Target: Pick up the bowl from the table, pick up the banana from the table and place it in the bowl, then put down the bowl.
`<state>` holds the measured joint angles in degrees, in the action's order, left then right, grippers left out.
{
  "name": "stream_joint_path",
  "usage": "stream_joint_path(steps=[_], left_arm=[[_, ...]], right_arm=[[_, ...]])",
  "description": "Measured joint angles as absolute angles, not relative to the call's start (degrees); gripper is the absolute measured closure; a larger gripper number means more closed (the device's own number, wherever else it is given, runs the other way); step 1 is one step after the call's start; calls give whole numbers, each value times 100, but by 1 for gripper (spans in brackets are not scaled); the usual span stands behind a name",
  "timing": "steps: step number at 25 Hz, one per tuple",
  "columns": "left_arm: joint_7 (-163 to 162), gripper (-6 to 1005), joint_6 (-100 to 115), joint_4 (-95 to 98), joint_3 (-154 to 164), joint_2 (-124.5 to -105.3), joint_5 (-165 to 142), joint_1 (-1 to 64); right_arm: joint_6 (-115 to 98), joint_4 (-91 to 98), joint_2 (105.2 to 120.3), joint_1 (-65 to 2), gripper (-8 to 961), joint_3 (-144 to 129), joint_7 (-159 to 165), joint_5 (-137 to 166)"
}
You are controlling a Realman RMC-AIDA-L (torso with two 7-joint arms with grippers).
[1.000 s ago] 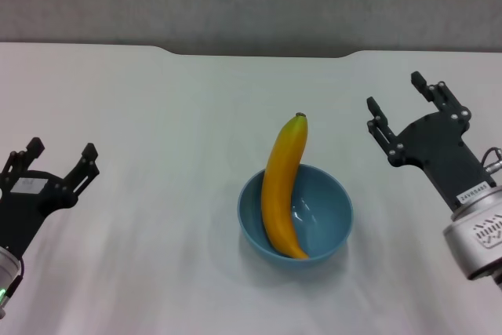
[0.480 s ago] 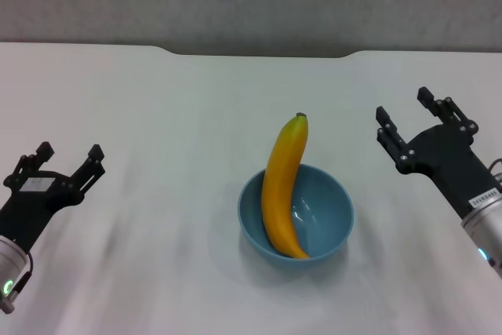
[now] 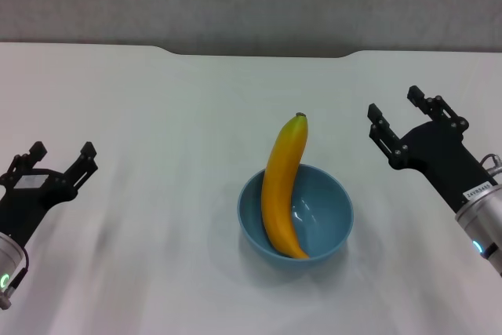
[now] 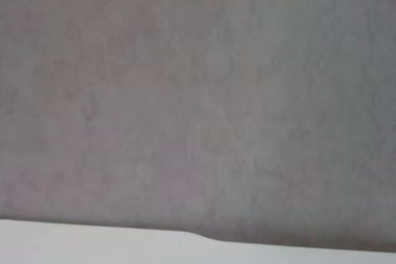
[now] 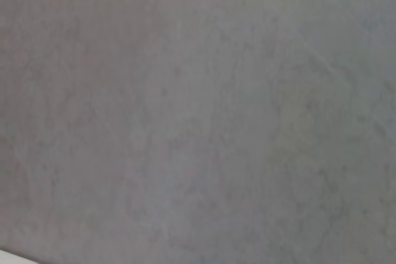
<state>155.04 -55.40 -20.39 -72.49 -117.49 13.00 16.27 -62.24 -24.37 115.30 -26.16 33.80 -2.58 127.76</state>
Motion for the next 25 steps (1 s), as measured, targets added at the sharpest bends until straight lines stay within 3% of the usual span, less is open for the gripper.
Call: stream_joint_path(steps=[25], left_arm=[[15512, 96, -5487, -1943, -7225, -11777, 1530, 1625]], right_arm=[[-6093, -2185, 11540, -2554, 285, 3357, -58, 12701]])
